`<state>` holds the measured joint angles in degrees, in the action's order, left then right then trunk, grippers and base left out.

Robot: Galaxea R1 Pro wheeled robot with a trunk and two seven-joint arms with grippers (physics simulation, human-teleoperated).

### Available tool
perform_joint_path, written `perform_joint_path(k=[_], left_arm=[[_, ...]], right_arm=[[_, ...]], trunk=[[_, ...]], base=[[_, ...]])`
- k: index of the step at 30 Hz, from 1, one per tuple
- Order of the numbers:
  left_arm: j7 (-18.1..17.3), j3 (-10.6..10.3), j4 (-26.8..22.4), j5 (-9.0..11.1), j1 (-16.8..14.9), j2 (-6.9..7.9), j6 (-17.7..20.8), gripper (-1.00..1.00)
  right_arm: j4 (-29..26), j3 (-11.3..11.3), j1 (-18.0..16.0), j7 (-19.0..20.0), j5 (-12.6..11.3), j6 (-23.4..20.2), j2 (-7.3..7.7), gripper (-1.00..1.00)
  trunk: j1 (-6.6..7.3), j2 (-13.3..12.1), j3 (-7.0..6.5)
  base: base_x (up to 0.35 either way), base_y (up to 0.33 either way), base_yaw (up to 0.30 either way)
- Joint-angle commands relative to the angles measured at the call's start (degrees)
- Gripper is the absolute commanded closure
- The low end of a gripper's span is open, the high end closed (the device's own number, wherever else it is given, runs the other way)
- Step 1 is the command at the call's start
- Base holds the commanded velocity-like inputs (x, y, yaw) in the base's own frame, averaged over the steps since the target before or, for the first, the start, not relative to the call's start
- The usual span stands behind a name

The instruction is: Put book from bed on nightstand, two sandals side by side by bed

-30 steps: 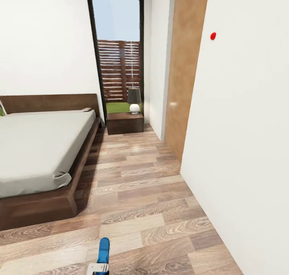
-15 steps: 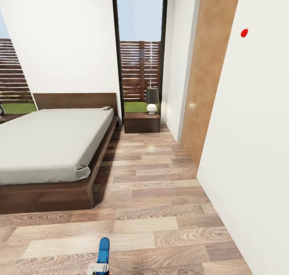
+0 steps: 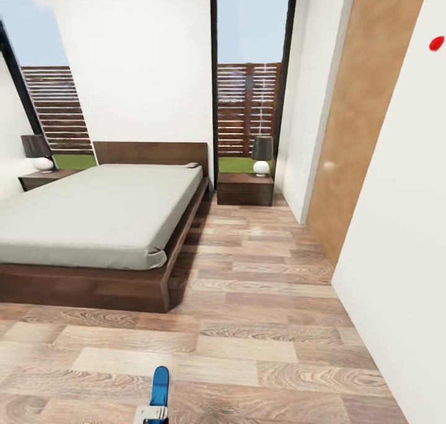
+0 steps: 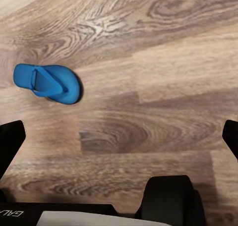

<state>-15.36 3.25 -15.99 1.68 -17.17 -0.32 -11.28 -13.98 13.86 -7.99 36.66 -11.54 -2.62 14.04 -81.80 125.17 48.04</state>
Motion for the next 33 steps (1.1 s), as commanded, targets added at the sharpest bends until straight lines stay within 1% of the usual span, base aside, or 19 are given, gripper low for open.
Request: perform_joint_path(k=[1,7,13,16,33], left_arm=[[-0.46,0.35,0.08,0.16,-0.05,-0.03,-0.06,1.0],[-0.46,0.35,0.08,0.16,-0.05,-0.03,-0.06,1.0],[-0.46,0.35,0.08,0.16,-0.05,-0.03,-0.06,1.0],[-0.46,0.35,0.08,0.16,-0.05,-0.03,-0.06,1.0],[-0.46,0.35,0.08,0.16,-0.05,-0.03,-0.06,1.0]], right_arm=[[0.0,0.11,-0.01,0.26,-0.41,-0.28,0.01,-1.0],[0.0,0.11,-0.01,0.26,-0.41,-0.26,0.02,-1.0],[0.0,0.11,-0.01,0.26,-0.41,-0.27,0.02,-1.0],[0.0,0.11,-0.01,0.26,-0.41,-0.27,0.02,-1.0],[0.0,0.11,-0.01,0.26,-0.42,-0.28,0.02,-1.0]], trunk=[[0.01,0.02,0.05],[0.01,0.02,0.05],[0.01,0.02,0.05],[0.01,0.02,0.05],[0.01,0.02,0.05]], base=[[0.0,0.0,0.289],[-0.017,0.0,0.288],[-0.21,0.0,0.241],[-0.092,0.0,0.189],[-0.011,0.0,0.276]])
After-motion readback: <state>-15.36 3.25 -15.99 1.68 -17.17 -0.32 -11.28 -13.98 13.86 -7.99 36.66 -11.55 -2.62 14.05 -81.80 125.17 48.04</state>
